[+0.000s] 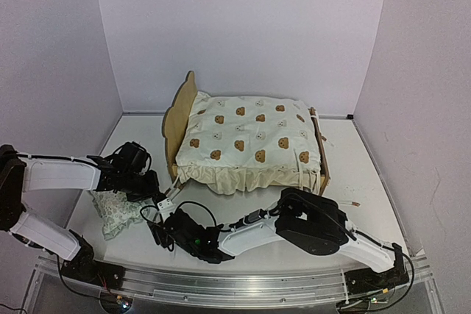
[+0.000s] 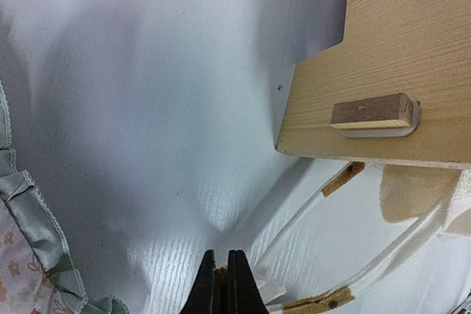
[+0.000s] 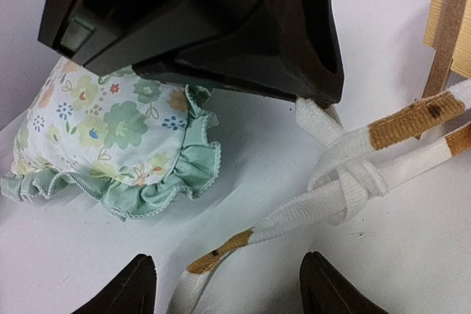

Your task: Set up the pet bed

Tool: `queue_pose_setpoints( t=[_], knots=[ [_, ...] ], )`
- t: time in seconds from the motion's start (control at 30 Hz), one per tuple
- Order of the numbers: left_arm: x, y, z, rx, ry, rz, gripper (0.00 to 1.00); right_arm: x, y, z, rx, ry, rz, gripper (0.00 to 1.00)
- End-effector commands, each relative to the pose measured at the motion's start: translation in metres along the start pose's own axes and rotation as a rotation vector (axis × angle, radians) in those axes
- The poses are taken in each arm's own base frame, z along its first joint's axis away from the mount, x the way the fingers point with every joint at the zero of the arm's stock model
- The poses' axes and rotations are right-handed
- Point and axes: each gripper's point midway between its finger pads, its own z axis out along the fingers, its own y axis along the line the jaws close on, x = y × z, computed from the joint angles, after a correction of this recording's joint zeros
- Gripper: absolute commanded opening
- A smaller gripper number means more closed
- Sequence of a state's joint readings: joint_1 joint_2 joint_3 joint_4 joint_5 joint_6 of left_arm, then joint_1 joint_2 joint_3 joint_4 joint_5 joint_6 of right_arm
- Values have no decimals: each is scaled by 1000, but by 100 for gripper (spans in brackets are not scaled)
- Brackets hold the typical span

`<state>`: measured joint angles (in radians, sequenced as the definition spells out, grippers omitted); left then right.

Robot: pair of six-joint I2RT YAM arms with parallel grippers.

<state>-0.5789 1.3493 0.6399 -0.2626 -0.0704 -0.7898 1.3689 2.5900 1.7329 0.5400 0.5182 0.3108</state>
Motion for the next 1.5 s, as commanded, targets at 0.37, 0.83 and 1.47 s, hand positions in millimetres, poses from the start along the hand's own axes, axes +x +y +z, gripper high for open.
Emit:
queue_pose_setpoints(
  t=[0.37,0.83,1.47],
  knots=[
    [-1,-3,-10,30,-12,1,0,-3,-4,25,81,-57,11,49],
    [-3,0,-15,30,-30,-1,0,13,-26,3,128,-1,-60,0],
    [-36,-7,-34,2,-151,36,0,-7,-112,-76,176,87,-137,0]
  ],
)
